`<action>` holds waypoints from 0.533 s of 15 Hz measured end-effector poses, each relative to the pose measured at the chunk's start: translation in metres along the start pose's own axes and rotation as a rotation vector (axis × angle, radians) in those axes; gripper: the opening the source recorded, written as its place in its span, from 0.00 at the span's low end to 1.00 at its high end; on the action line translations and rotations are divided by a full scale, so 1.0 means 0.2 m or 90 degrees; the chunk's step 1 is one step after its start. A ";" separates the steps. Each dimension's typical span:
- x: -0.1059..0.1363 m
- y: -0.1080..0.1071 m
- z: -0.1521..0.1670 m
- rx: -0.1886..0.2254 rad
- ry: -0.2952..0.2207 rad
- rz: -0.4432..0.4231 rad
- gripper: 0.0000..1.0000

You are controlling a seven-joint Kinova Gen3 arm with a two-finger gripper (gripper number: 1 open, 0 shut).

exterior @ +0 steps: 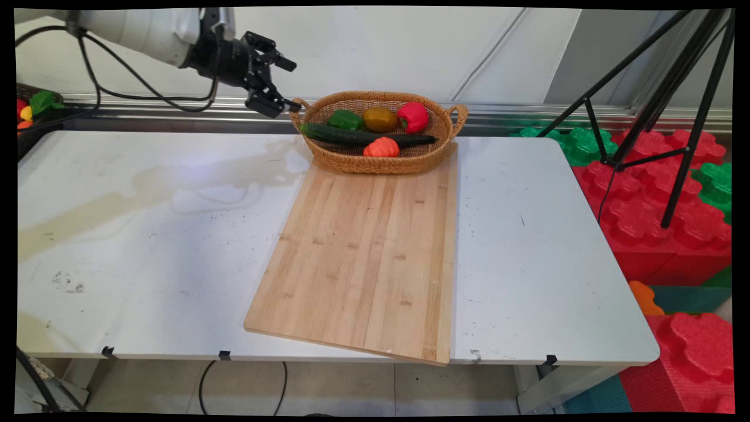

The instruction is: Pick up the cucumber from the vegetable basket

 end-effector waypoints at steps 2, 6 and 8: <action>0.00 -0.02 0.05 0.007 -0.008 0.007 1.00; -0.02 -0.04 0.17 0.011 -0.031 0.028 1.00; -0.04 -0.04 0.24 0.004 -0.044 0.034 1.00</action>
